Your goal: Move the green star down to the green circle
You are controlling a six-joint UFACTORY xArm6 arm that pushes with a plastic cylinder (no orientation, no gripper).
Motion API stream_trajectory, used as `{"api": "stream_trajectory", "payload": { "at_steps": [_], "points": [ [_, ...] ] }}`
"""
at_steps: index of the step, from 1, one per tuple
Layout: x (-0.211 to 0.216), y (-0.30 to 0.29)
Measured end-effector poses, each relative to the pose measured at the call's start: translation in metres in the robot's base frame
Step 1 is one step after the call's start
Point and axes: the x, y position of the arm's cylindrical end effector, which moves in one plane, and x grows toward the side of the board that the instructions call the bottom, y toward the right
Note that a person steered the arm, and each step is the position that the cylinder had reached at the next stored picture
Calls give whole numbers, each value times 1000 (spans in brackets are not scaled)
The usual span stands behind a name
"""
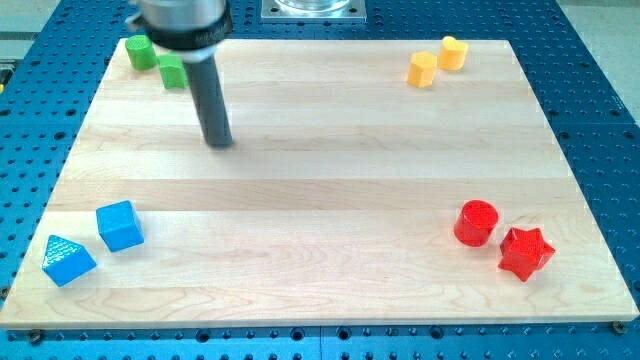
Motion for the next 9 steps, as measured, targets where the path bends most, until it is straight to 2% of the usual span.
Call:
{"api": "stream_trajectory", "payload": {
  "at_steps": [1,2,3,5,6,7,8,9],
  "points": [
    [-74,0],
    [-124,-25],
    [-134,-43],
    [-72,-71],
    [-78,-63],
    [-64,-43],
    [-16,-25],
    [-33,-68]
  ]
}}
